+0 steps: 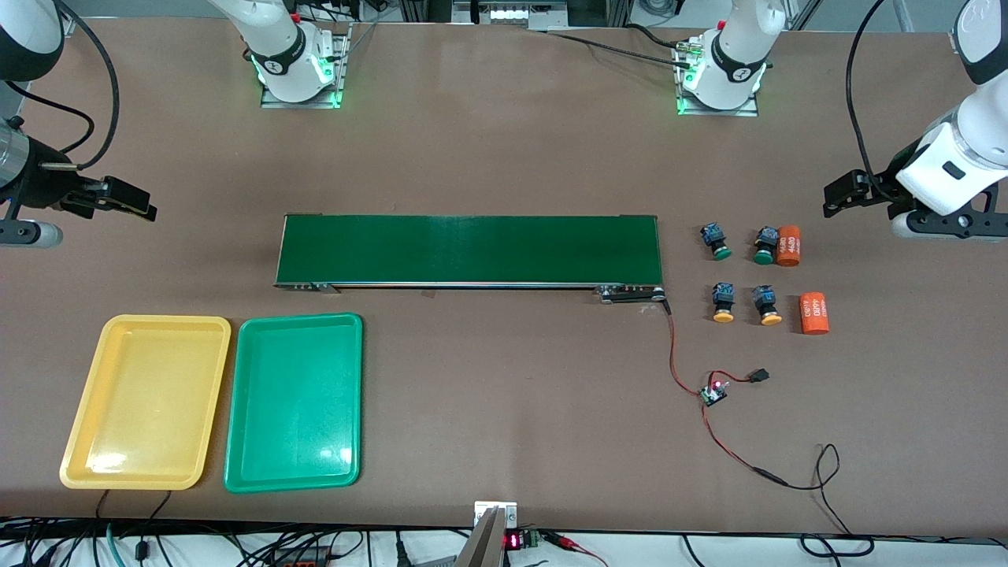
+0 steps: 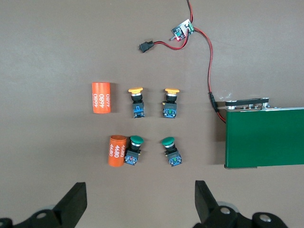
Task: Sort buttons by color to trays
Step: 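Move the left gripper toward the orange battery while the right gripper nears the belt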
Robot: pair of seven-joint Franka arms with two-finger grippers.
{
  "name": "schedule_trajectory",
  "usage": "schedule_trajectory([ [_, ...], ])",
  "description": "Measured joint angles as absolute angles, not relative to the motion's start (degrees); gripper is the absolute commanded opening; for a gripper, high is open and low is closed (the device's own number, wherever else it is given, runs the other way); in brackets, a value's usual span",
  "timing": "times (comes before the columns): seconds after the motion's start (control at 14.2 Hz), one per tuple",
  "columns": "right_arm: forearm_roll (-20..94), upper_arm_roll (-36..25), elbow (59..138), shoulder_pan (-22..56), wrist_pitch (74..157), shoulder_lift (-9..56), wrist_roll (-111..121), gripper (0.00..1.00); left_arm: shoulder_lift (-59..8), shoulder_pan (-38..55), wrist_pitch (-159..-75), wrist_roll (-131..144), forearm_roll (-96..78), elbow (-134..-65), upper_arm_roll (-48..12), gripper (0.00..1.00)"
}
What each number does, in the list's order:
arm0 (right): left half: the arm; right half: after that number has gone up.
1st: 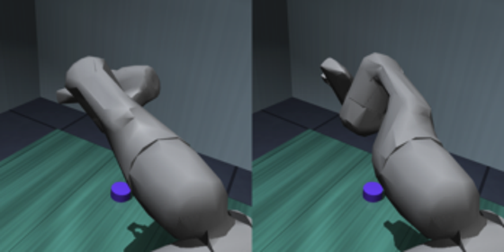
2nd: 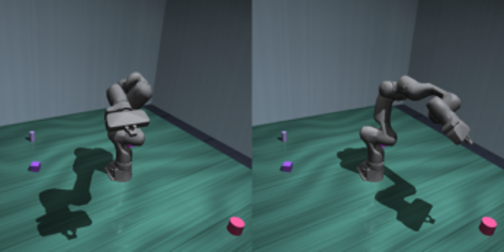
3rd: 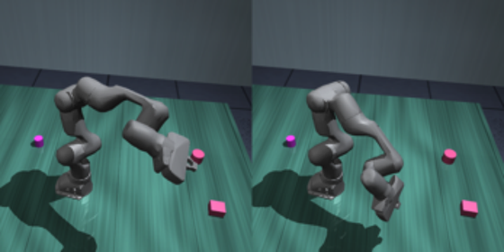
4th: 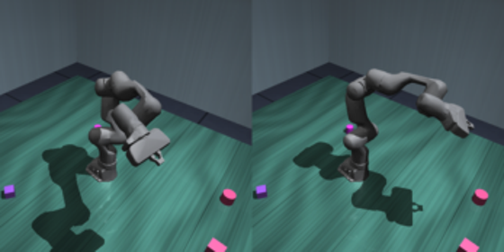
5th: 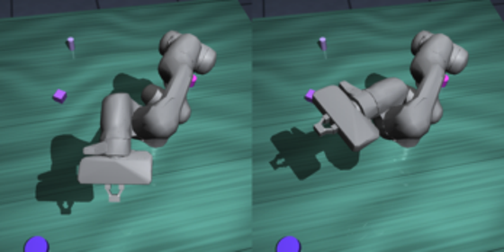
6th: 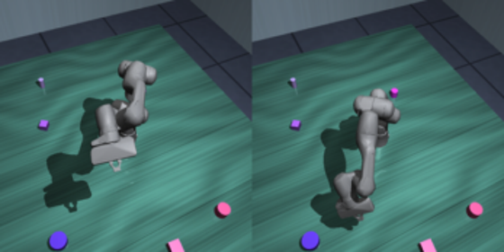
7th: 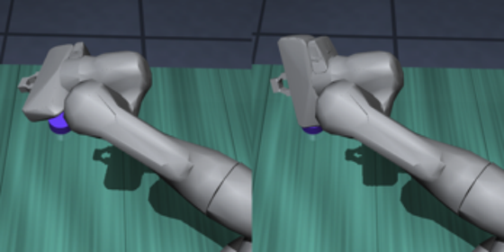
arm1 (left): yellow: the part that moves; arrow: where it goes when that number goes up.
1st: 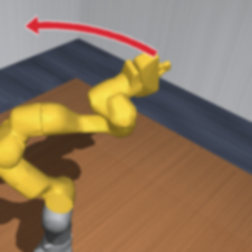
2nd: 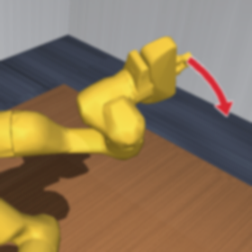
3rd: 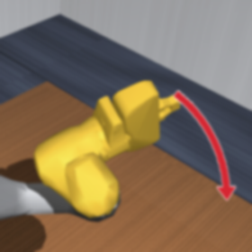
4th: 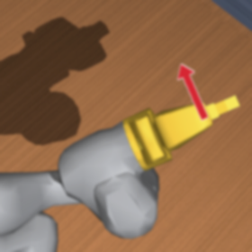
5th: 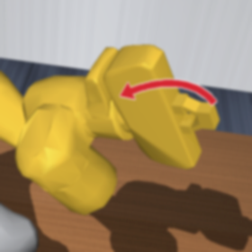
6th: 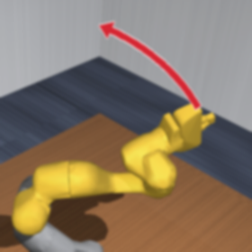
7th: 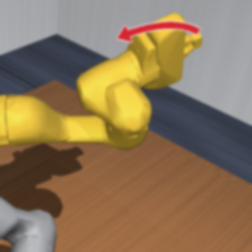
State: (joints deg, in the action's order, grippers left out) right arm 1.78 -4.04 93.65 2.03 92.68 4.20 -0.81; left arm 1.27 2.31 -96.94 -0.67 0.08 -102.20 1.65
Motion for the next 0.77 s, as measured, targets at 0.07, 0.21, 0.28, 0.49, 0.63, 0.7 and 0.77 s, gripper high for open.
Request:
schedule_trajectory([
  [0.07,1.8,-4.0,93.6,2.0,92.7,4.2,-0.8,1.0,1.3,2.3,-96.9,-0.7,0.1,-102.2,1.7,1.0],
  [0.21,1.8,-4.0,93.6,2.0,92.7,4.2,-0.8,1.0,1.3,2.3,-96.6,-0.6,0.1,-102.2,1.7,1.0],
  [0.28,1.8,-4.0,93.6,2.0,92.7,4.2,-0.8,1.0,1.2,2.3,-96.5,-0.6,0.1,-102.2,1.6,1.0],
  [0.49,1.8,-4.0,93.6,2.0,92.7,4.2,-0.8,1.0,0.8,2.3,-95.6,-0.6,0.1,-102.3,1.6,1.0],
  [0.63,1.8,-4.0,93.7,2.0,92.7,4.2,-0.8,1.0,-0.1,2.3,-94.4,-0.5,0.1,-102.1,1.6,1.0],
  [0.7,1.8,-4.0,93.7,2.0,92.7,4.2,-0.8,1.0,-1.1,2.3,-93.2,-0.5,0.1,-101.6,1.7,1.0],
  [0.77,1.8,-4.0,93.7,2.0,92.7,4.2,-0.8,1.0,-2.6,2.2,-91.5,-0.5,0.1,-100.3,1.8,1.0],
])
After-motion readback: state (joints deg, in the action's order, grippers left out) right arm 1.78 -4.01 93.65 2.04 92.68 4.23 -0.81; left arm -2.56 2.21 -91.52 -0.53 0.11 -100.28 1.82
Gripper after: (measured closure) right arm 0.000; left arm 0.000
